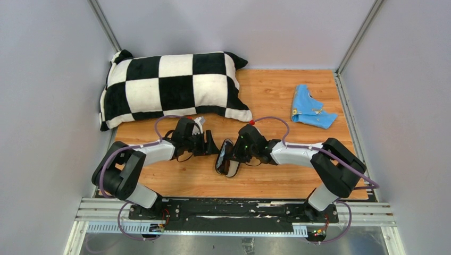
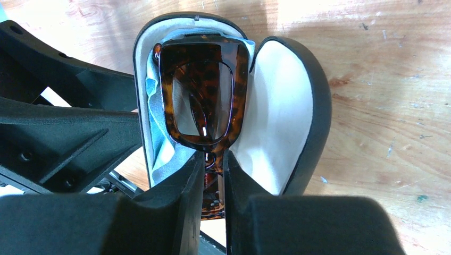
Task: Organize the sunglasses
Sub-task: Adjust the sunglasses in the sunglasses case.
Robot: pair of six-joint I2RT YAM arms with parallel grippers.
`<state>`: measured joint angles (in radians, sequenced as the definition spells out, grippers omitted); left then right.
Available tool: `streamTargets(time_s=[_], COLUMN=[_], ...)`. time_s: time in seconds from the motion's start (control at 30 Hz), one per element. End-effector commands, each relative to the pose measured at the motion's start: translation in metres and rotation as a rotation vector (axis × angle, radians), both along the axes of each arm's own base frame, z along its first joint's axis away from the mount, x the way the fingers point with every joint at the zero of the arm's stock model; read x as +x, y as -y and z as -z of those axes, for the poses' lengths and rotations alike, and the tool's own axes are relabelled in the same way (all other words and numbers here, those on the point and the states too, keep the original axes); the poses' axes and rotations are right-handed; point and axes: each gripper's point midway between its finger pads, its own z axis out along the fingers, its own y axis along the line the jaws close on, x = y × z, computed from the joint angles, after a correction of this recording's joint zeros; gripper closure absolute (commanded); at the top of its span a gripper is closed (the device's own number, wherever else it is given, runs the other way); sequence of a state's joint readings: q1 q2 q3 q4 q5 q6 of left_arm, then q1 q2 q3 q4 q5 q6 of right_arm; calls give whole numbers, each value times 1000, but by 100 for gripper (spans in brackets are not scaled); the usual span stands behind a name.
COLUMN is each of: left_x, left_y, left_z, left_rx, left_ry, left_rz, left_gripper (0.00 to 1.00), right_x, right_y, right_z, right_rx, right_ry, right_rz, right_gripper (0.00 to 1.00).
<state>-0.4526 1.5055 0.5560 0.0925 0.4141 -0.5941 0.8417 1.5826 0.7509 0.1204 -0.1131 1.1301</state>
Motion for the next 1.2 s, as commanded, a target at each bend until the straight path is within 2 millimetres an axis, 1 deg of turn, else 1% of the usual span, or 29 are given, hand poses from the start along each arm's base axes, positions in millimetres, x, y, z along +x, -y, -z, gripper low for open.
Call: streamTargets(time_s=[0.0,0.13,0.27,0.33,0.4,0.57,0.73,0.93,1.07,1.17], left_x=[-82,-82,-69,-60,-54,-50,-44,-34,-34,-36], left_y=[-48,-51,-55,-55,-55,-60,-51,-29,-21,-17], left_z=[73,68,46,34,26,19,0,-40,-47,-44], left_rx=[244,258,275,259,242,252,161,-1,-41,-40], left_ry=[-328,-322,-253,-219,-202,-182,-90,48,64,45], left_rz=[20,8,-38,-62,-92,-117,-118,-74,-29,7], left_gripper=[34,34,33,33,34,35,35,34,34,34], right_x=[8,8,8,7,6,6,5,6,7,7], right_y=[-4,-2,-1,-1,-2,-5,-5,-8,-11,-11], right_z=[-5,-5,-2,-1,2,3,3,3,2,3], right_rx=[45,24,3,1,-2,1,0,6,8,7], right_ry=[28,36,35,30,23,16,17,14,13,12], right_rz=[17,7,-5,-10,-17,-29,-34,-41,-47,-48], right_gripper=[92,92,92,92,92,92,92,92,92,92])
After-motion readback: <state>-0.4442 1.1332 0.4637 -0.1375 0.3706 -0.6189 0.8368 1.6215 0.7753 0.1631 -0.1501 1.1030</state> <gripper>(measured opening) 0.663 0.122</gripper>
